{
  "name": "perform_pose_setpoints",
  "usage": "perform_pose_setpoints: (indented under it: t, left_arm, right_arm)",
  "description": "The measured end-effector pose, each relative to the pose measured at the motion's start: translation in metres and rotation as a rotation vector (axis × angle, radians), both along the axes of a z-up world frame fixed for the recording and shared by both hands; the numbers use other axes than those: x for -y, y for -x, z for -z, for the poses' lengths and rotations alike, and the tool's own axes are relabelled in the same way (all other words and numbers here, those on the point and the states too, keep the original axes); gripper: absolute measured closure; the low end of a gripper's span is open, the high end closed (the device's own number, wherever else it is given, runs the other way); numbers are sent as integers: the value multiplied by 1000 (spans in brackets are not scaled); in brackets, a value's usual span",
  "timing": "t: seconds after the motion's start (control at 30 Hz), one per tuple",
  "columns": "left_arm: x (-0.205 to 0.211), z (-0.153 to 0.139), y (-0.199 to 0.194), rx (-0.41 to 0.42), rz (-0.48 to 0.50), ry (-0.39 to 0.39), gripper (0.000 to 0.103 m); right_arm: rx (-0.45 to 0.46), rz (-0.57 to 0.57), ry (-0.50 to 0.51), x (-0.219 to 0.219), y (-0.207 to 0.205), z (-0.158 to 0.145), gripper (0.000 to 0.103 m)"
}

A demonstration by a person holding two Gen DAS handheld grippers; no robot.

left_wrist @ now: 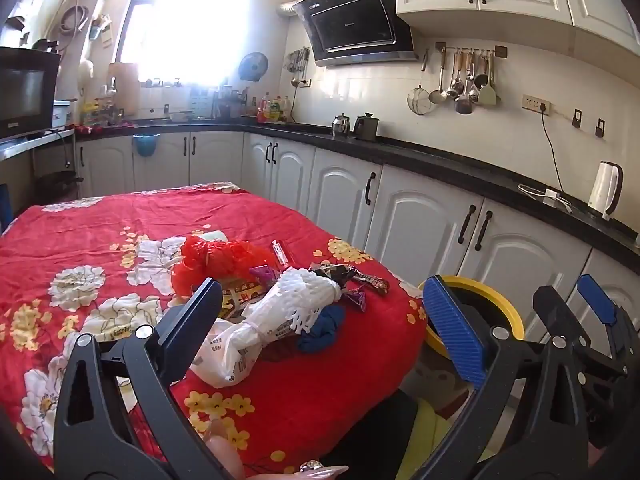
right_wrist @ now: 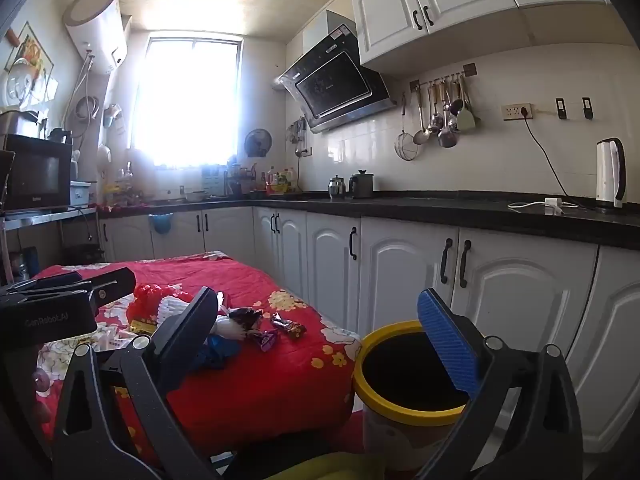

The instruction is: Collect trash

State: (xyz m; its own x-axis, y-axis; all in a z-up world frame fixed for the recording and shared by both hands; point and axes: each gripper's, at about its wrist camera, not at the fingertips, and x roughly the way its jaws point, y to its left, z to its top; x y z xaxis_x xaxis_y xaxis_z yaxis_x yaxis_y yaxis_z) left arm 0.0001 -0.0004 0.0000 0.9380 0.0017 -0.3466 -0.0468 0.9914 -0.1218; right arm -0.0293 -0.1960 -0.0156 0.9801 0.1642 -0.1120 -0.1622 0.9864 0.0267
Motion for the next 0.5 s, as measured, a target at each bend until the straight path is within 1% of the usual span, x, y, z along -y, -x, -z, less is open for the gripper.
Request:
perform_pose_setpoints:
  t: [0.4, 0.43, 0.5]
  left_arm:
    - [1, 0, -2, -6, 2, -1, 11]
    - [1, -1, -2, -7, 2, -1, 11]
    - [0, 0, -1, -7, 3, -1, 11]
  right_arm:
    - [-15, 7, -2, -2, 1, 0, 6]
    - [-16, 10, -3, 4, -3, -3, 6]
    - [-16, 11, -3, 4, -5, 3, 6]
